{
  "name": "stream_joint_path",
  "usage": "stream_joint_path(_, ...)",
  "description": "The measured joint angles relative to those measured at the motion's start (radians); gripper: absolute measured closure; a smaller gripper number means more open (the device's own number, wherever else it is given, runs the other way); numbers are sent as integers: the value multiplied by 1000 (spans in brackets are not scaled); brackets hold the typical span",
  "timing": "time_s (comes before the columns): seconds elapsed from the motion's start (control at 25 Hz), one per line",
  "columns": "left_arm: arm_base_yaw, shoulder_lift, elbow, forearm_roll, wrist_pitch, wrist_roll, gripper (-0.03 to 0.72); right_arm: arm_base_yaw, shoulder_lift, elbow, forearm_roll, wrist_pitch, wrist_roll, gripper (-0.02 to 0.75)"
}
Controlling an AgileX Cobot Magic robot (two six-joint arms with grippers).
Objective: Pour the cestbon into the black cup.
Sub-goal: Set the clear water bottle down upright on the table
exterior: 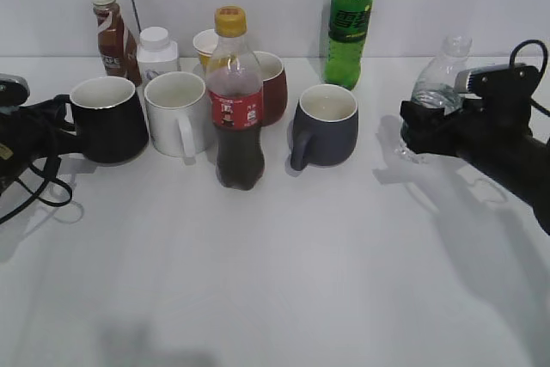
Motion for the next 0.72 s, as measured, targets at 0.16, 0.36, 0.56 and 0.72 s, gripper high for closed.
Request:
stream_joint_path(0.16, 0, 6, 0, -1, -8, -1, 634, 0, 5, 0, 0, -4, 1, 261)
stream_joint_path(0.36, 0, 7, 13, -1, -21, -3, 634, 0, 5, 0, 0, 7, 1, 261)
stream_joint_path(0.56, 0, 7, 49, -2, -37, -7, 606, 0, 5, 0, -10, 56, 1, 261)
stream_joint_path(0.72, 0, 7, 71, -4, -46, -14, 548, 0, 5, 0, -53, 56, 1, 261)
